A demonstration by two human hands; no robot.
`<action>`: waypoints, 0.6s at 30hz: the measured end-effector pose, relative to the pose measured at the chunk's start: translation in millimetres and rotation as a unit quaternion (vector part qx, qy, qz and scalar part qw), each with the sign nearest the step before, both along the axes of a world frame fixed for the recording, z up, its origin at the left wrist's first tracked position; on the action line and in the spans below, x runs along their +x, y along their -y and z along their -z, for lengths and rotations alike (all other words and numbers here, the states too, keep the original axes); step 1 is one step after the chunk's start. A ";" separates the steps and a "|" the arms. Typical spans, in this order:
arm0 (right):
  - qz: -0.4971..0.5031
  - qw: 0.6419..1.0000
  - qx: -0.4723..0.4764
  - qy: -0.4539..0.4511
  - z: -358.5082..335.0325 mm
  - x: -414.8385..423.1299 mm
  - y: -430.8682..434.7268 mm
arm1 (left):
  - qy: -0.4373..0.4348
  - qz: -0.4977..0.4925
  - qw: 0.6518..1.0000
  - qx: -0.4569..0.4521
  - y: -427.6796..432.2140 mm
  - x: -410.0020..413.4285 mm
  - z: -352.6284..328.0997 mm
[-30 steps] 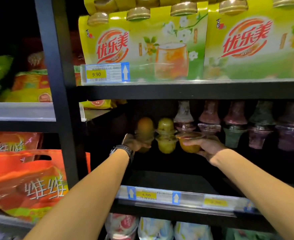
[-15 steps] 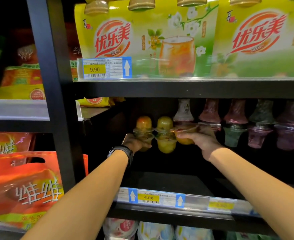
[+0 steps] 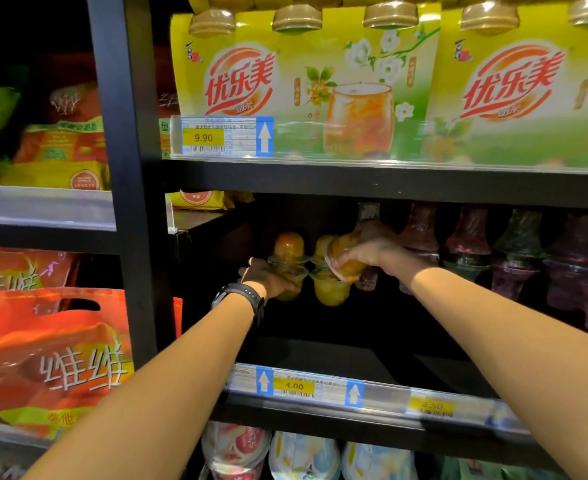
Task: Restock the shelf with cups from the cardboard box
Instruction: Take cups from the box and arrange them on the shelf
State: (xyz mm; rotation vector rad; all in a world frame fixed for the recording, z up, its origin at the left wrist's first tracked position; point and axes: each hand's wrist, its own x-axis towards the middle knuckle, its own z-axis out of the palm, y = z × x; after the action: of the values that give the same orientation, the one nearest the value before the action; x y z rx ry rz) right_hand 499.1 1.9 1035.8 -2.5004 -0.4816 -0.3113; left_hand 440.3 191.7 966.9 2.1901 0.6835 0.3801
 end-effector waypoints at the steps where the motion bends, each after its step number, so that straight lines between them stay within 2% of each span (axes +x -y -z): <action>1: 0.000 1.000 0.002 -0.002 1.7 1.1 -3.3 | -0.004 0.001 1.000 0.017 -0.5 -0.9 -0.7; 5: 0.006 1.000 0.028 -0.012 17.2 0.6 -12.9 | -0.015 0.006 0.997 0.080 -1.4 -8.1 -3.5; 9: -0.010 0.990 0.133 -0.033 41.1 6.8 -18.7 | 0.009 0.019 0.983 0.182 3.2 -15.3 -2.3; 12: -0.009 0.987 0.154 -0.038 49.6 12.6 -23.8 | 0.014 0.036 0.969 0.245 8.2 -18.5 -2.6; 18: -0.016 0.983 0.179 -0.028 52.2 12.8 -20.7 | 0.014 0.038 0.965 0.258 13.8 -24.3 -2.7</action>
State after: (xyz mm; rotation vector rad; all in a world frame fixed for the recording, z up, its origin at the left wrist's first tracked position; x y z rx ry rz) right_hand 511.9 22.6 983.6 -2.1431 -0.4019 -0.2864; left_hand 416.0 177.9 969.6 2.6865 0.5203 0.6006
